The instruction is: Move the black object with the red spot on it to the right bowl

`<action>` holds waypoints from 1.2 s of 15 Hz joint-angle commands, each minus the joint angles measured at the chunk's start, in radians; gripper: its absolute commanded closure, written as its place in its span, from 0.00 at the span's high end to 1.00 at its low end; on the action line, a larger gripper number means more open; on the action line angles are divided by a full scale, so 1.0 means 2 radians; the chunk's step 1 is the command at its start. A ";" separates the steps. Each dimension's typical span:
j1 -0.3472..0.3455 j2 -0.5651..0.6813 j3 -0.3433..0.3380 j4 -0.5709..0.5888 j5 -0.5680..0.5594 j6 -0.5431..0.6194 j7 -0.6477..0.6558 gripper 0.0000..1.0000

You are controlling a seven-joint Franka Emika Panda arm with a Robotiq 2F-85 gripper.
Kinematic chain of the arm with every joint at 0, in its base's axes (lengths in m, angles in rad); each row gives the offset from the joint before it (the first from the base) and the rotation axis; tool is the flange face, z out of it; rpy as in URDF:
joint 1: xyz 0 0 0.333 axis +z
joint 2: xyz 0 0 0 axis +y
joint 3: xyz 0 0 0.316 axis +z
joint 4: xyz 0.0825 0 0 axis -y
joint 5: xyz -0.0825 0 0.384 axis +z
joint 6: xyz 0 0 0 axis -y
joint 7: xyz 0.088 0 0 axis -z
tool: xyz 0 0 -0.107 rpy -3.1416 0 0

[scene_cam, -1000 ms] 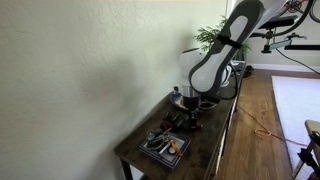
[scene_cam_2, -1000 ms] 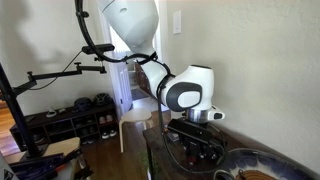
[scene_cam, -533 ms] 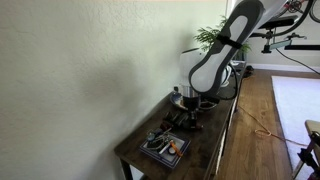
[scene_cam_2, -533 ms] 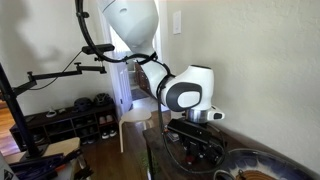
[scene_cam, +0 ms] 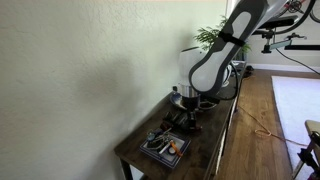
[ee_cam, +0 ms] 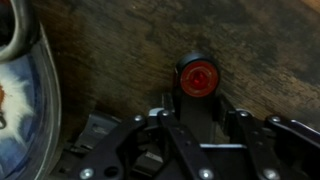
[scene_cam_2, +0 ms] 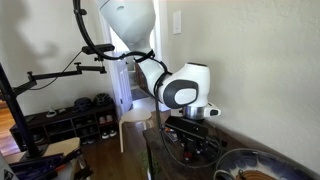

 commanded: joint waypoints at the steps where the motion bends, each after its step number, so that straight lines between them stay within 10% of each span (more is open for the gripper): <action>1: -0.008 -0.040 0.009 -0.039 0.004 0.012 -0.004 0.19; 18: -0.003 -0.105 -0.048 -0.025 -0.011 0.000 0.022 0.19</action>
